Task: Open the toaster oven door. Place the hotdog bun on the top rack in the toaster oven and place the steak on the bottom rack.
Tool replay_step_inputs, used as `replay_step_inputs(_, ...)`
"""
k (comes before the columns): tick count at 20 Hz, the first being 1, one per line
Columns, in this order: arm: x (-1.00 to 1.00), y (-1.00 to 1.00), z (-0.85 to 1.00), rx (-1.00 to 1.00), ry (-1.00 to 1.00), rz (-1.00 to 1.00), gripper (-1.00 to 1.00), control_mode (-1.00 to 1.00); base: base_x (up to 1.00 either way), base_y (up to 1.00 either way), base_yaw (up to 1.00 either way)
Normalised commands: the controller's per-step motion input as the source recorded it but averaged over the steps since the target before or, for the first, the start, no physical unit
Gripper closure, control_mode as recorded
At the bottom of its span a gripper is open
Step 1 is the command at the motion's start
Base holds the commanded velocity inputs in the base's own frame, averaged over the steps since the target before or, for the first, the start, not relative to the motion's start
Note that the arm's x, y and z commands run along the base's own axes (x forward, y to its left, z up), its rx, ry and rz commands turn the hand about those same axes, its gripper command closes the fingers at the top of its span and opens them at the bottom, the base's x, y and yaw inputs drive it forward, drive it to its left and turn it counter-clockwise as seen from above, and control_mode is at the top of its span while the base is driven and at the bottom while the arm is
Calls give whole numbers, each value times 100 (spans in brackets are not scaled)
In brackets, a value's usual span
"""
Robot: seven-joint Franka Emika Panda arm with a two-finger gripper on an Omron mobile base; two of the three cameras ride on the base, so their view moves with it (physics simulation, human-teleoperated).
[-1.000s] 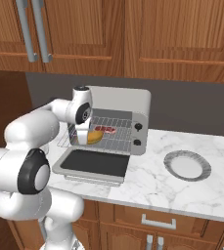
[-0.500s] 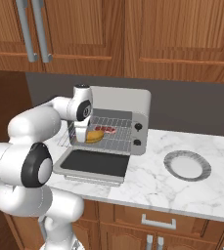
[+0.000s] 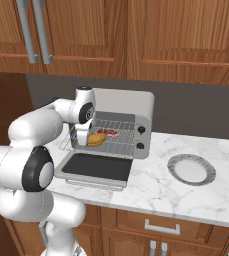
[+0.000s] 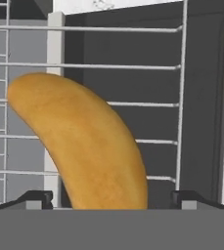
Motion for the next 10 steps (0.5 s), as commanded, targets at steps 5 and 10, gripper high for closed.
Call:
replay_step_inputs(5, 0, -6, 1, 0, 0, -1, -100, -100, 0, 0, 0)
replay_step_inputs(10, 0, -5, 8, 0, 0, 0, -100, -100, 0, 0, 0)
